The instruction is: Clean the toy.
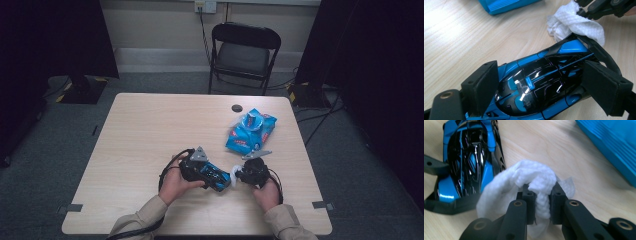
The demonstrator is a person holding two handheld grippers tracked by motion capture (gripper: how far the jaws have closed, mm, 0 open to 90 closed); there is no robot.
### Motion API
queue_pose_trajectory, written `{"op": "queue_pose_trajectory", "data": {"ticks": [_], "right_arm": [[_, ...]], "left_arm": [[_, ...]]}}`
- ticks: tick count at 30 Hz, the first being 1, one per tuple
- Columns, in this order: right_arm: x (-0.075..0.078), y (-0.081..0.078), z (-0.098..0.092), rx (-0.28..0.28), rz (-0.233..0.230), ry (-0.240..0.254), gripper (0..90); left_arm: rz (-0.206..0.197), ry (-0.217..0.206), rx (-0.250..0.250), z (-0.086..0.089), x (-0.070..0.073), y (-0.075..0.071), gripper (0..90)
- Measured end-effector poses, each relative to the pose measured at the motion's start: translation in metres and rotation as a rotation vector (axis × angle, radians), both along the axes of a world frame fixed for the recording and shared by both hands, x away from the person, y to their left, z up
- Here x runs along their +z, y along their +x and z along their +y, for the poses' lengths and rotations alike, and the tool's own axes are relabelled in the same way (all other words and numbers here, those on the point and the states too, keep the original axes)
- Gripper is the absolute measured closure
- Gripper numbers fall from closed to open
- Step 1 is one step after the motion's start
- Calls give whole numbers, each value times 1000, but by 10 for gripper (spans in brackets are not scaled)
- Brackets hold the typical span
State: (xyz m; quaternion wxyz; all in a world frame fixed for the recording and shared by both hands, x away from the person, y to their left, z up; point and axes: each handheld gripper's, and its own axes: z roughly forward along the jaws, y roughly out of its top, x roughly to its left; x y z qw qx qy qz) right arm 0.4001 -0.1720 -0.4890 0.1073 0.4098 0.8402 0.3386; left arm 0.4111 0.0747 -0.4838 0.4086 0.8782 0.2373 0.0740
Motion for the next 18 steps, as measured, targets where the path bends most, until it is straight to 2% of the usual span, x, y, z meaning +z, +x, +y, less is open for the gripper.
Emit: {"op": "queue_pose_trajectory", "data": {"ticks": [4, 8, 14, 18], "right_arm": [[0, -4, -10, -15, -1, 0, 793], [3, -7, -29, -67, -4, 23, 792], [14, -6, -36, -73, -11, 46, 787], [24, -4, -34, -71, -38, 41, 787]], "left_arm": [[1, -1, 0, 0, 0, 0, 142], [0, 0, 1, 0, 0, 0, 142], [3, 5, 1, -1, 1, 0, 142], [8, 6, -1, -1, 1, 1, 142]]}}
